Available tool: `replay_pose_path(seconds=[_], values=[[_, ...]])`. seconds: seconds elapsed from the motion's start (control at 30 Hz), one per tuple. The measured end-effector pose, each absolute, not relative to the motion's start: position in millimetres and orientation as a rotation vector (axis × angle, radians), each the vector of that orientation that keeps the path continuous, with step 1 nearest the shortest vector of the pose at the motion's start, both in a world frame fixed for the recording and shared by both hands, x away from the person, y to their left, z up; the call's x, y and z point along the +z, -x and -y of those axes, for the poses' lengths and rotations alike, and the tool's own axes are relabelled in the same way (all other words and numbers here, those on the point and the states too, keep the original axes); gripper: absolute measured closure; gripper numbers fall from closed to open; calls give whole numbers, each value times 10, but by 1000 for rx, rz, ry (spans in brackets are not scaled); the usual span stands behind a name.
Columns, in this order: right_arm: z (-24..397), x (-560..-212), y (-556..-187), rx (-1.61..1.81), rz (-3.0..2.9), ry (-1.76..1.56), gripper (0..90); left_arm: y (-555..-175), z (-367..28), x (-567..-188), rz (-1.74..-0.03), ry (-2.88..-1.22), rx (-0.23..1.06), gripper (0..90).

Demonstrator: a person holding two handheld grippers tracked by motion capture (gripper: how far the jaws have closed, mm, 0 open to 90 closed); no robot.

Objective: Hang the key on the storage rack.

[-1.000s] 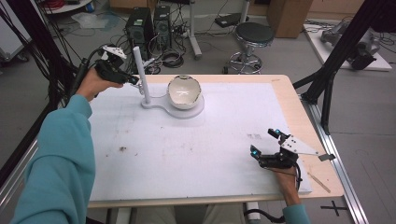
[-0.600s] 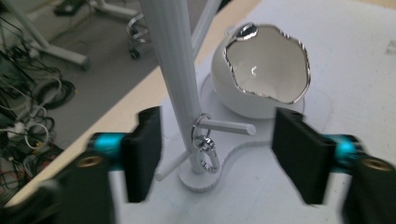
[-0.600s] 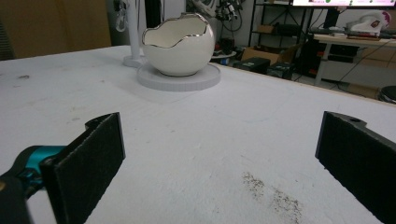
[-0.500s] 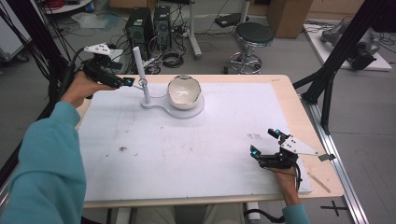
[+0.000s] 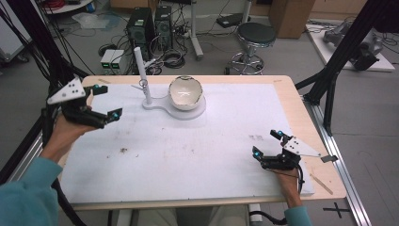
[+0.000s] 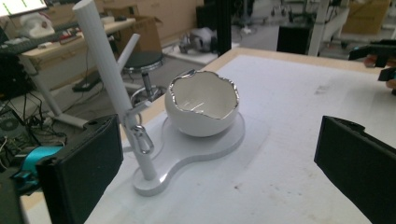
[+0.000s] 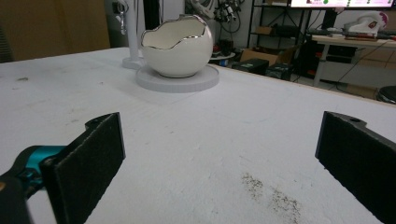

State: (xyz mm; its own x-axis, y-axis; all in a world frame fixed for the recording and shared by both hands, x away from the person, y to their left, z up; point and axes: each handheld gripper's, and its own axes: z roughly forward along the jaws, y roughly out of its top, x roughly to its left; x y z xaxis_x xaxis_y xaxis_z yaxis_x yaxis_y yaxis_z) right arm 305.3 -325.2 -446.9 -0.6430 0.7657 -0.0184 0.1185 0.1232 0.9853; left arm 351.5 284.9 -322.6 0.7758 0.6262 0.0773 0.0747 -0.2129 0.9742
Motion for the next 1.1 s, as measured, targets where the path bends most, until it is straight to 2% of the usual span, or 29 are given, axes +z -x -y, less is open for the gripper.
replay_pose_path(seconds=[0.27,0.53,0.83,1.1], values=[[3262,-4472,-3047,1569,-1855,-854,6,-3008,-2896,-3812,-589,-1579,586,17],[3261,-4477,-3030,1572,-1839,-834,6,-2762,-2918,-4317,-634,-1519,619,17],[3265,-4479,-3024,1575,-1830,-829,6,-2695,-2943,-4600,-646,-1492,630,17],[3248,-4481,-3012,1557,-1832,-812,6,-2673,-2969,-4617,-670,-1436,648,17]])
